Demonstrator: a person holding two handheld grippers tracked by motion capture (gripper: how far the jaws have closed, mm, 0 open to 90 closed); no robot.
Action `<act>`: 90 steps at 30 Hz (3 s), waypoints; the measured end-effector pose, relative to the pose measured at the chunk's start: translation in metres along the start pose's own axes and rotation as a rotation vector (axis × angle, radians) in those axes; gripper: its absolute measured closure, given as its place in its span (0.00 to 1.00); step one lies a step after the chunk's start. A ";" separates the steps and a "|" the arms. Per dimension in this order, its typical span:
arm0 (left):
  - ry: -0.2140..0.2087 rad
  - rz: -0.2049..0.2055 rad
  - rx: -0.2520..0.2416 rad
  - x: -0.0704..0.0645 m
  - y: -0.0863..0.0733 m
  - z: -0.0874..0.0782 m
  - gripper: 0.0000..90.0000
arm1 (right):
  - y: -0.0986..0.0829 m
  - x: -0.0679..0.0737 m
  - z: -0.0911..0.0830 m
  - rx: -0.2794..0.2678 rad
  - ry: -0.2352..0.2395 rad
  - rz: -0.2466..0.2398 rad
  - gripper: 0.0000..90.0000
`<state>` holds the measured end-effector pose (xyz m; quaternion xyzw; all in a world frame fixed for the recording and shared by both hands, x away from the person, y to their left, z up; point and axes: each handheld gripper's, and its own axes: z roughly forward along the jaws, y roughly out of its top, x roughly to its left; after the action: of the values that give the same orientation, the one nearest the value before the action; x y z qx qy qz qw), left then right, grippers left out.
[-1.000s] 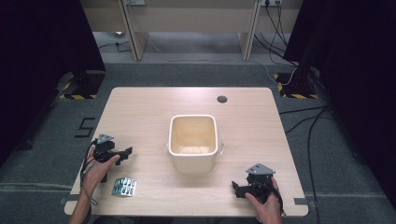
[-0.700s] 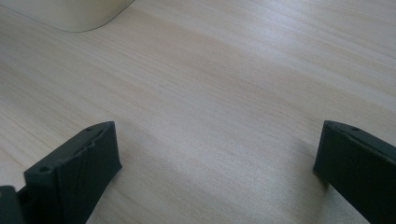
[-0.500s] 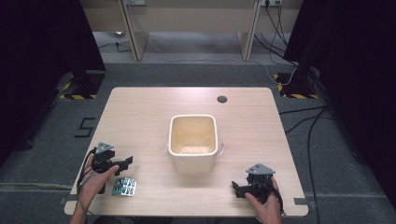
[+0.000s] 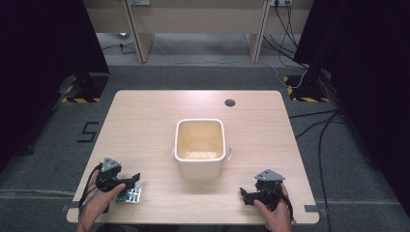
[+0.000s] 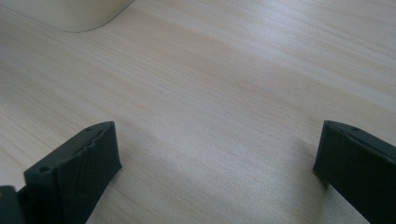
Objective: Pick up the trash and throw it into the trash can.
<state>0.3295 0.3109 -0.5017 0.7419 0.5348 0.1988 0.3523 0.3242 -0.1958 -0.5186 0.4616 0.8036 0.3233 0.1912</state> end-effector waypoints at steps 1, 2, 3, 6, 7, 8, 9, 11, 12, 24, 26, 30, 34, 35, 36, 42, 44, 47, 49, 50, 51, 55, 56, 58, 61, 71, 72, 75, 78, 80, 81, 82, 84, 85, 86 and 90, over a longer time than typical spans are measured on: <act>-0.001 -0.002 -0.002 -0.001 -0.002 -0.001 0.17 | 0.000 0.000 0.000 0.000 0.000 0.000 0.00; -0.001 -0.003 0.003 -0.002 -0.007 -0.003 0.17 | 0.000 0.000 0.000 0.000 0.000 0.000 0.00; -0.001 -0.003 0.003 -0.002 -0.007 -0.003 0.17 | 0.000 0.000 0.000 0.000 0.000 0.000 0.00; 0.003 -0.008 0.011 -0.003 -0.014 -0.007 0.17 | 0.000 0.000 0.000 0.000 0.000 -0.001 0.00; 0.004 -0.004 0.017 -0.002 -0.015 -0.008 0.17 | 0.000 0.000 0.000 0.000 0.000 -0.001 0.00; 0.008 -0.005 0.013 -0.004 -0.018 -0.012 0.17 | 0.000 0.000 0.000 0.000 0.000 -0.001 0.00; 0.008 -0.005 0.013 -0.004 -0.018 -0.012 0.17 | 0.000 0.000 0.000 0.000 0.000 -0.001 0.00; 0.010 0.000 0.022 -0.006 -0.022 -0.016 0.16 | 0.000 0.000 0.000 0.000 0.000 -0.001 0.00; 0.012 -0.001 0.026 -0.008 -0.023 -0.017 0.16 | 0.000 0.000 0.000 0.000 0.000 -0.001 0.00; 0.043 -0.018 0.036 -0.023 -0.039 -0.023 0.16 | 0.000 0.000 0.000 -0.002 0.002 -0.008 0.00; 0.052 -0.019 0.039 -0.026 -0.040 -0.023 0.16 | 0.000 0.000 0.000 0.001 0.004 -0.008 0.00; 0.050 -0.030 0.044 -0.026 -0.039 -0.020 0.16 | 0.000 0.000 0.000 0.001 0.006 -0.010 0.00; 0.026 -0.061 0.042 -0.024 -0.039 -0.018 0.16 | 0.000 0.000 0.000 0.001 0.006 -0.010 0.00; 0.025 -0.061 0.041 -0.024 -0.039 -0.017 0.16 | 0.000 0.000 0.000 0.001 0.006 -0.010 0.00; 0.025 -0.059 0.041 -0.024 -0.039 -0.017 0.17 | 0.000 0.000 0.000 0.001 0.006 -0.011 0.00; 0.017 -0.038 0.035 -0.023 -0.035 -0.016 0.24 | 0.000 0.001 0.000 0.001 0.007 -0.011 0.00; 0.012 -0.037 0.031 -0.021 -0.034 -0.014 0.25 | 0.000 0.001 0.000 0.001 0.008 -0.011 0.00; -0.010 -0.033 0.031 -0.020 -0.032 -0.013 0.27 | 0.000 0.000 0.000 0.002 0.010 -0.018 0.00; -0.041 -0.048 0.018 -0.018 -0.032 -0.013 0.32 | 0.000 0.001 0.000 0.002 0.010 -0.017 0.01; -0.047 -0.049 0.007 -0.017 -0.031 -0.013 0.40 | 0.000 0.001 0.000 0.002 0.010 -0.018 0.00; -0.047 -0.049 0.007 -0.017 -0.031 -0.013 0.41 | 0.000 0.001 0.000 0.002 0.010 -0.018 0.00; -0.071 -0.046 0.016 -0.016 -0.029 -0.013 0.44 | 0.000 0.000 0.000 0.003 0.010 -0.019 0.00; -0.072 -0.044 0.018 -0.016 -0.028 -0.013 0.45 | 0.000 0.001 0.000 0.004 0.010 -0.015 0.00; -0.077 -0.038 0.017 -0.017 -0.027 -0.013 0.49 | 0.000 0.000 0.000 0.003 0.010 -0.019 0.00; -0.072 -0.022 0.015 -0.019 -0.026 -0.012 0.52 | 0.000 0.000 0.000 0.003 0.011 -0.018 0.00; -0.071 0.009 0.010 -0.020 -0.021 -0.013 0.57 | 0.000 0.000 0.000 0.002 0.012 -0.018 0.01; -0.075 0.014 0.006 -0.020 -0.018 -0.014 0.57 | 0.000 0.000 0.000 0.002 0.012 -0.018 0.01; -0.078 0.017 0.004 -0.020 -0.016 -0.014 0.57 | 0.000 0.000 0.000 0.002 0.012 -0.018 0.01; -0.085 0.015 -0.006 -0.020 -0.012 -0.013 0.57 | 0.000 0.000 0.000 0.002 0.014 -0.019 0.01; -0.088 0.017 -0.007 -0.020 -0.009 -0.013 0.57 | 0.000 0.000 0.000 0.002 0.014 -0.019 0.01; -0.089 0.018 -0.011 -0.020 -0.008 -0.013 0.57 | 0.000 0.000 0.000 0.002 0.014 -0.019 0.01; -0.089 0.023 -0.015 -0.020 -0.006 -0.013 0.57 | 0.000 0.000 0.000 0.002 0.014 -0.020 0.01; -0.093 0.027 -0.017 -0.020 -0.003 -0.014 0.56 | 0.000 0.000 0.000 0.002 0.014 -0.020 0.01; -0.095 0.031 -0.014 -0.019 -0.002 -0.015 0.56 | 0.000 0.001 0.000 0.003 0.015 -0.020 0.01; -0.098 0.029 -0.019 -0.019 0.000 -0.015 0.56 | 0.000 0.001 0.000 0.002 0.015 -0.021 0.01; -0.105 0.030 -0.027 -0.017 0.007 -0.015 0.56 | 0.000 0.001 0.000 0.002 0.017 -0.021 0.01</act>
<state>0.3177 0.2983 -0.4851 0.7546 0.5014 0.1719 0.3868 0.3238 -0.1953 -0.5184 0.4508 0.8102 0.3244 0.1875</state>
